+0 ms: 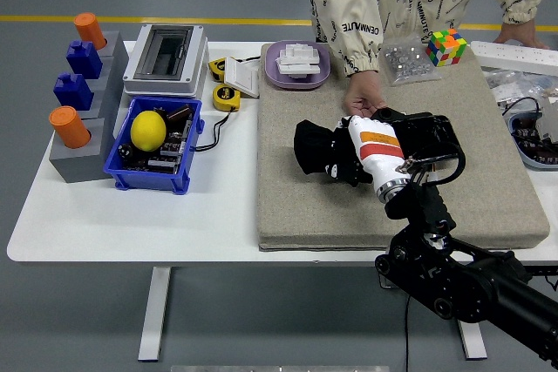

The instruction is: Pick the rag up,wipe the panel,place it on the desk

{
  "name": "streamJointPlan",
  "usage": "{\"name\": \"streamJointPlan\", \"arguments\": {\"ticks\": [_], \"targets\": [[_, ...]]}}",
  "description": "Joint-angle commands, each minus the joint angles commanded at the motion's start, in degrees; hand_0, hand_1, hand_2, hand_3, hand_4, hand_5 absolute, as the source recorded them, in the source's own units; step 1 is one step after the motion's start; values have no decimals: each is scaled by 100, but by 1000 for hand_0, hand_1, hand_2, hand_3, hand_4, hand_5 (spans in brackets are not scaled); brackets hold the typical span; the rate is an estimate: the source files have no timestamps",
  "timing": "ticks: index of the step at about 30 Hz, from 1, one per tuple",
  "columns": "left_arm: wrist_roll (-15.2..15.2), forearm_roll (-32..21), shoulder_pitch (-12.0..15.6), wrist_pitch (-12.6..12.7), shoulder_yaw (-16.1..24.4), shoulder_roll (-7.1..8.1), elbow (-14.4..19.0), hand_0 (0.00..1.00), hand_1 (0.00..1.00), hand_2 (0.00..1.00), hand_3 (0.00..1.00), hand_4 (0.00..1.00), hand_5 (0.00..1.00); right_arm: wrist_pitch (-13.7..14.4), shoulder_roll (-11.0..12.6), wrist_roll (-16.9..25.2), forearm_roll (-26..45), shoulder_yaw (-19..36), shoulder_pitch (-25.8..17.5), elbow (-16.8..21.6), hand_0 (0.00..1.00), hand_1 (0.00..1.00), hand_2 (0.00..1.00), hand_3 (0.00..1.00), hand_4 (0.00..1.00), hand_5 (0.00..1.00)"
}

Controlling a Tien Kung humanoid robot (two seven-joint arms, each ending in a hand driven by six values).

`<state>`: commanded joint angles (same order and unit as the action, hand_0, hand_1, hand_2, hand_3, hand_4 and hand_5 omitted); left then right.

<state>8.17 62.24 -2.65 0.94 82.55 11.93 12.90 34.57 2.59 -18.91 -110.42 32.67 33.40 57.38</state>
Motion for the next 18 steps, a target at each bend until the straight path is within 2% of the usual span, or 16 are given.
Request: {"name": "streamJointPlan", "arguments": {"ticks": [18], "targets": [[-1,5,-4,0,29,-13,4,608,641,656,561,629,442,-10,288,4,-13,499,-41,-136,293,388,419,435,967,59]]}}
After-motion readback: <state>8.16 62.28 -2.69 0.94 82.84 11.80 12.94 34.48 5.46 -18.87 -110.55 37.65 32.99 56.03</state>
